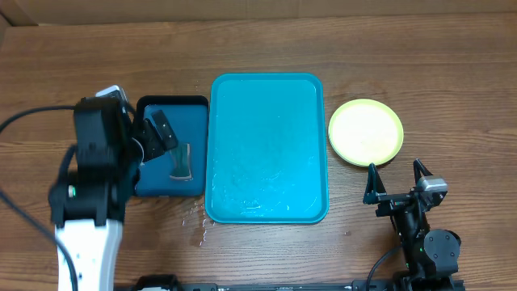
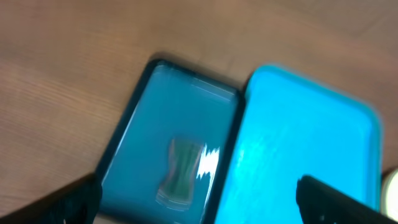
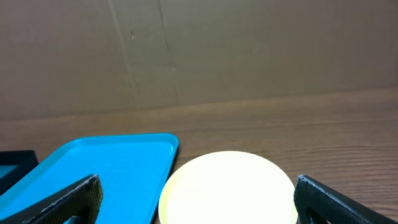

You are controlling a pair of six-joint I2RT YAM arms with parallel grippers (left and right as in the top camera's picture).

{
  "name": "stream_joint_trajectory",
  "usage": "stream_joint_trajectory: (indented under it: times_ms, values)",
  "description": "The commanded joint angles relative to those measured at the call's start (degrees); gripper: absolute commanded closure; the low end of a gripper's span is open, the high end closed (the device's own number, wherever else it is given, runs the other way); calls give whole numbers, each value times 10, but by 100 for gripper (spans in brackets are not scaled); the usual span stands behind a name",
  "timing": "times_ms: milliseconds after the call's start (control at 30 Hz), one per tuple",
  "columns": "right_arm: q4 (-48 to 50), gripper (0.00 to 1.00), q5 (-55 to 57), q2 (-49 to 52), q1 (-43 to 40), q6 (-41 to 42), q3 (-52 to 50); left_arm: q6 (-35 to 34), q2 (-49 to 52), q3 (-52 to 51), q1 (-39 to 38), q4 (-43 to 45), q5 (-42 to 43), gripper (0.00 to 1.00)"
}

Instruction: Clean dirty plates on tray and stack at the side

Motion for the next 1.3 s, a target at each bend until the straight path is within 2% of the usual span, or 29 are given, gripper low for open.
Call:
stream_joint_trajectory:
  times_ms: [0, 333, 533, 800, 967, 1100, 1267]
  values:
    - [3, 0, -1, -5, 1, -2, -6, -12, -71, -40, -3, 65, 27, 0]
    - [3, 0, -1, -5, 1, -2, -6, 2, -267, -121, -3, 275, 47, 0]
    - [3, 0, -1, -5, 1, -2, -6, 10, -391, -192, -3, 341, 47, 0]
    - [3, 0, -1, -5, 1, -2, -6, -2, -542, -343, -5, 437, 45, 0]
    - [3, 0, -1, -5, 1, -2, -6, -36, -595, -435, -12, 538, 45, 0]
    - [3, 0, -1, -5, 1, -2, -6, -56, -594, -492, -13, 614, 50, 0]
    - [3, 0, -1, -5, 1, -2, -6, -63, -594, -557, -13, 631, 49, 0]
